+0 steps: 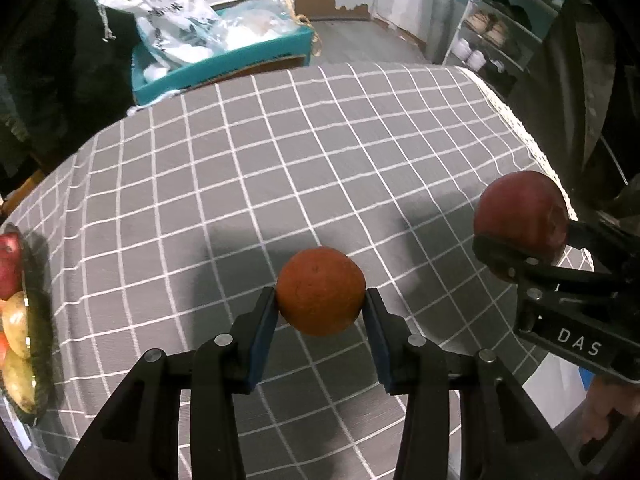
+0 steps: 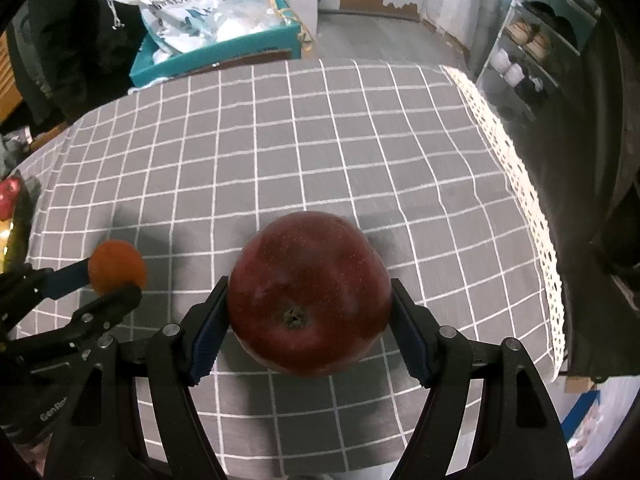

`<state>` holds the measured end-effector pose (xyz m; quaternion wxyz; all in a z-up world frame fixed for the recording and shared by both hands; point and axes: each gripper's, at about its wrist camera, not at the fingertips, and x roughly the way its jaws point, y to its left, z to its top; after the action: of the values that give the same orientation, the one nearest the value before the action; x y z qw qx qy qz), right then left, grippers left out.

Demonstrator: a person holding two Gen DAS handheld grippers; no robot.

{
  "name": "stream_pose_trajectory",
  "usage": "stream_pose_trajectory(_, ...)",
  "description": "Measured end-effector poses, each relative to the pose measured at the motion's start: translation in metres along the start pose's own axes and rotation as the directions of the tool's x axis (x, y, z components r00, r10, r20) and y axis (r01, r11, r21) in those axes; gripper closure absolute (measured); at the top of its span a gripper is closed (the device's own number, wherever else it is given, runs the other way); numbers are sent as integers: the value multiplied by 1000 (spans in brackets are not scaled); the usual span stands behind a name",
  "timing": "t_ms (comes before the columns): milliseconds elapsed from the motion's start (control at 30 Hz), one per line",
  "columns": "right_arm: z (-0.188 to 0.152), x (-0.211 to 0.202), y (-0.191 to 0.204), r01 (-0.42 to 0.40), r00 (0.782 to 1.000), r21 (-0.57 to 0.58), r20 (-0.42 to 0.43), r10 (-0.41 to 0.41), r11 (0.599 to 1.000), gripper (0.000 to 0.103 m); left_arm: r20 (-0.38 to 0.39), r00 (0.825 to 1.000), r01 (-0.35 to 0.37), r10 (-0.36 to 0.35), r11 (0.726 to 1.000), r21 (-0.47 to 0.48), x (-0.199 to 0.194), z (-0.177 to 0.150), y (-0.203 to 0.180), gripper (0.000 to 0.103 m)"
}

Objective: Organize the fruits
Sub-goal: 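Close the left tool on the tangerine, then carry the apple and tangerine to the bowl with both tools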

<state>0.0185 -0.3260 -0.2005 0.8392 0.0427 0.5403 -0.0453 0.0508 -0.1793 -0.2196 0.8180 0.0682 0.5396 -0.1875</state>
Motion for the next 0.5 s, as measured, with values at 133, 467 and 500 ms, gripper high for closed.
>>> stream_pose_trajectory(133, 4, -8, 5, -7, 1000, -11, 26, 8, 1000, 29, 28, 1000, -8, 9, 1000, -17, -14, 2, 9, 59)
stream_pose_trajectory(467, 18, -33, 25, -24, 994, -54, 108, 30, 998, 29, 99, 994, -38, 42, 999, -35, -46, 7, 23, 59)
stream_pose_trajectory(500, 20, -37, 27, -25, 993, -60, 118, 32, 998, 29, 107, 993, -41, 44, 998, -38, -50, 7, 25, 59)
